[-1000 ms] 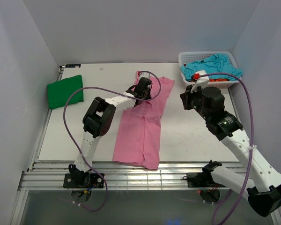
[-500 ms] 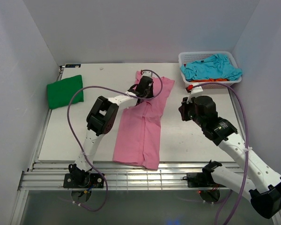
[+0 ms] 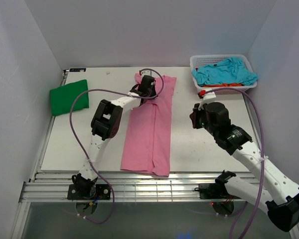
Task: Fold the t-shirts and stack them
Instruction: Fold the tshirt
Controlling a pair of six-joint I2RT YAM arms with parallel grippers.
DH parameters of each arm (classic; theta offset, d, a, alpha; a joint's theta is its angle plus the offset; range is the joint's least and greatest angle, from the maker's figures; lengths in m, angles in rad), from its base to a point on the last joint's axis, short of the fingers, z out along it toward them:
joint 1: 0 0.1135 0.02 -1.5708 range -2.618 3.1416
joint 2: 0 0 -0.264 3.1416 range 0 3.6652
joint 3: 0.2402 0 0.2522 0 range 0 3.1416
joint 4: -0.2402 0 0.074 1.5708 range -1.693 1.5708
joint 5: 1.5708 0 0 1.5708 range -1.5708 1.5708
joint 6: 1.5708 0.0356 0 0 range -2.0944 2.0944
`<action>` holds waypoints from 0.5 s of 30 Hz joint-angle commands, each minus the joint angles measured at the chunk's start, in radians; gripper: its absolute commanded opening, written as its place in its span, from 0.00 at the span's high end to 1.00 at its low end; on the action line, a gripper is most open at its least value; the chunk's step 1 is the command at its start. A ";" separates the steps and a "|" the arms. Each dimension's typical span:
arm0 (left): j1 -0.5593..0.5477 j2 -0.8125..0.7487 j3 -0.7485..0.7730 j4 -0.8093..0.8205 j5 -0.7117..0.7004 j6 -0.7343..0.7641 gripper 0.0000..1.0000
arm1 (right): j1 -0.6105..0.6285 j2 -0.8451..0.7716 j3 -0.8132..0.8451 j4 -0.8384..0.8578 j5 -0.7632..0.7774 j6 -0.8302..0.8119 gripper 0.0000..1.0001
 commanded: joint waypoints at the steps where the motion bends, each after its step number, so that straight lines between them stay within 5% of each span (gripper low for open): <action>1: 0.069 0.039 0.005 -0.081 -0.023 -0.049 1.00 | 0.009 0.013 0.019 0.011 0.027 0.015 0.92; 15: 0.130 0.205 0.255 -0.108 0.005 -0.043 1.00 | 0.056 0.154 -0.090 0.100 0.003 0.060 0.92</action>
